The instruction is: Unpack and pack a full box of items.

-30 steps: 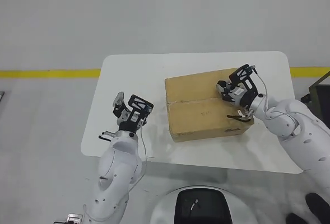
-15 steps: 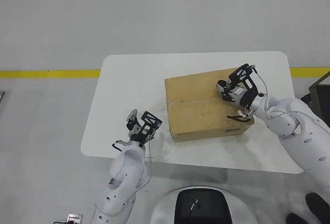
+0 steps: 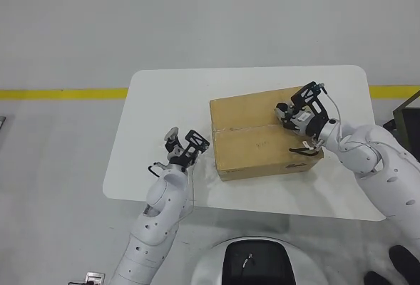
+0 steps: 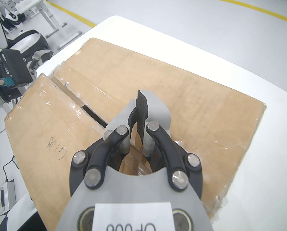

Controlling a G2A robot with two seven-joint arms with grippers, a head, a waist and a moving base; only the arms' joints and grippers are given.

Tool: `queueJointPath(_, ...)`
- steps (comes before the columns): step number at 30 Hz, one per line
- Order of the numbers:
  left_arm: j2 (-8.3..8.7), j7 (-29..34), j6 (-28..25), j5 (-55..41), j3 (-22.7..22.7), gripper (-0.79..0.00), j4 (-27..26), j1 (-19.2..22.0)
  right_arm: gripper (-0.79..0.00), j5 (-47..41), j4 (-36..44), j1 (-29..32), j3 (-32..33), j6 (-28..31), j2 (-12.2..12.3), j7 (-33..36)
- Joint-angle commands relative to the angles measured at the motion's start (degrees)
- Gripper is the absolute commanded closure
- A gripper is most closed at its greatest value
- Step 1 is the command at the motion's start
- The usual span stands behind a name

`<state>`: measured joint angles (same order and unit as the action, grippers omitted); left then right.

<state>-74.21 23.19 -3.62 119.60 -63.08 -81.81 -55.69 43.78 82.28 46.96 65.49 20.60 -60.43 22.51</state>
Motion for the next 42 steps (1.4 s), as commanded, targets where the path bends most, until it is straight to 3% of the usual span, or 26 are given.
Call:
queueJointPath(1,-0.15,-0.3,0.8,0.3,-0.1,-0.631,1.2,0.4,0.000,0.1,0.0,0.1,0.2,0.0,0.0,0.1)
queueJointPath(2,-0.23,-0.3,1.0,0.4,-0.1,-0.382,1.5,0.7,0.000,0.0,-0.1,0.1,0.3,0.0,0.0,0.1)
queueJointPath(5,-0.33,-1.1,1.3,2.1,0.1,-0.065,2.1,1.2,0.000,0.1,-0.2,0.1,0.5,0.0,-0.1,0.2)
queueJointPath(6,-0.38,-1.3,1.5,2.4,0.1,0.000,2.2,1.3,0.000,0.1,-0.3,0.1,0.6,0.1,-0.1,0.2)
queueJointPath(24,-1.30,-0.7,5.1,7.5,0.3,0.000,-1.7,-0.1,0.000,0.3,-0.9,-0.2,0.9,0.3,-0.7,0.2)
queueJointPath(25,-1.38,-0.3,5.4,7.4,0.2,-0.095,-2.2,-0.2,0.000,0.3,-0.9,-0.2,1.0,0.3,-0.7,0.2)
queueJointPath(26,-1.47,0.1,5.6,7.3,0.1,-0.280,-2.6,-0.3,0.000,0.3,-0.8,-0.2,1.0,0.3,-0.7,0.3)
queueJointPath(27,-1.54,0.2,6.1,7.5,0.1,-0.785,-2.9,-0.4,0.000,0.3,-0.8,-0.1,1.1,0.3,-0.7,0.3)
queueJointPath(42,-2.68,-0.8,8.5,8.1,-0.5,-0.785,-6.2,1.1,0.000,0.4,-0.3,0.3,1.9,0.6,-0.9,0.7)
